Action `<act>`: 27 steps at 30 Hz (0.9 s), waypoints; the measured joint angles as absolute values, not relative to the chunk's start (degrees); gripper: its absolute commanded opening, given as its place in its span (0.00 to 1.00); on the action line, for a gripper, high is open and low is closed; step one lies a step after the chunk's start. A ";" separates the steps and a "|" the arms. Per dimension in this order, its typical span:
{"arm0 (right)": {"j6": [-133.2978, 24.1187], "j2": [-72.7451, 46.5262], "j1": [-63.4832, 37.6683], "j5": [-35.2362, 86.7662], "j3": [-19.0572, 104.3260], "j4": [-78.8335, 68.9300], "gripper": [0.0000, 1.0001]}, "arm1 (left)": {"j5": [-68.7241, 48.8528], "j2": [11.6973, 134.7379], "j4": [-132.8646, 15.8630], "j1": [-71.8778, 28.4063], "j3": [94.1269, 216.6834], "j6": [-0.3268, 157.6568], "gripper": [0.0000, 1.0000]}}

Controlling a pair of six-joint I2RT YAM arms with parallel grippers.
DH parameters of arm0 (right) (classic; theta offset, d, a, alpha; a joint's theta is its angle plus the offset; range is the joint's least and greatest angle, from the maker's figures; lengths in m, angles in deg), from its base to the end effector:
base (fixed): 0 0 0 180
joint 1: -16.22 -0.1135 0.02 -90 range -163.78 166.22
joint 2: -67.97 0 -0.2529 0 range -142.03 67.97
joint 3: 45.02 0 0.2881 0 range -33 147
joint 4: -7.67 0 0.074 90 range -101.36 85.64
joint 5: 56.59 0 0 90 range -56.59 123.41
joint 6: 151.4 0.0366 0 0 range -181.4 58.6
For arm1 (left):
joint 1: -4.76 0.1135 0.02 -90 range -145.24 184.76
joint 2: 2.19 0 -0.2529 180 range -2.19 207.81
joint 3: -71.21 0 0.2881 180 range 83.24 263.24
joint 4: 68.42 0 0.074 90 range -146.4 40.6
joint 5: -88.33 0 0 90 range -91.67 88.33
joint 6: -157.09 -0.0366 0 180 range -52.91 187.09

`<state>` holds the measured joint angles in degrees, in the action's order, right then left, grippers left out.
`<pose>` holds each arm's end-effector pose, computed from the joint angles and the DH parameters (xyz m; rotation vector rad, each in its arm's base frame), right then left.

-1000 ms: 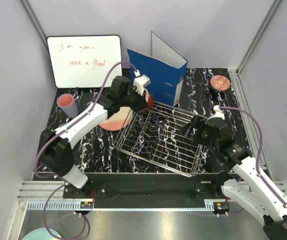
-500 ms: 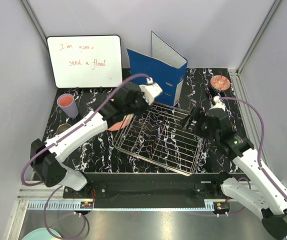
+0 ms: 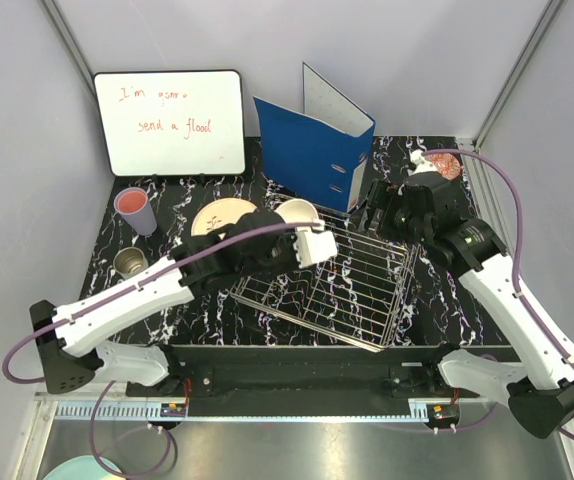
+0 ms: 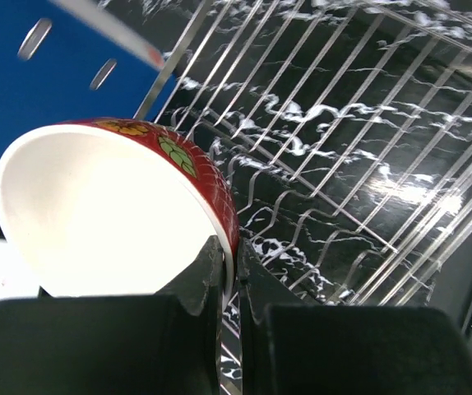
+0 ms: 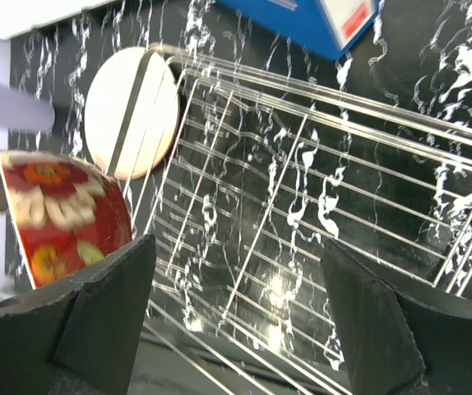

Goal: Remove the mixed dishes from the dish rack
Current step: Pick up the bowl from the dish rack.

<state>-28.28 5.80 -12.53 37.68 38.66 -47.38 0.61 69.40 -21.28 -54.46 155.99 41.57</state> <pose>0.2311 0.1237 0.3817 0.1281 2.2012 0.5379 0.1611 -0.2676 0.3574 1.4505 1.6244 -0.2945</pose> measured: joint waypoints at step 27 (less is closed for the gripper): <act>-36.63 3.00 -12.80 24.50 45.06 -63.69 0.80 | -1.95 77.84 -11.67 -71.20 158.22 31.60 0.00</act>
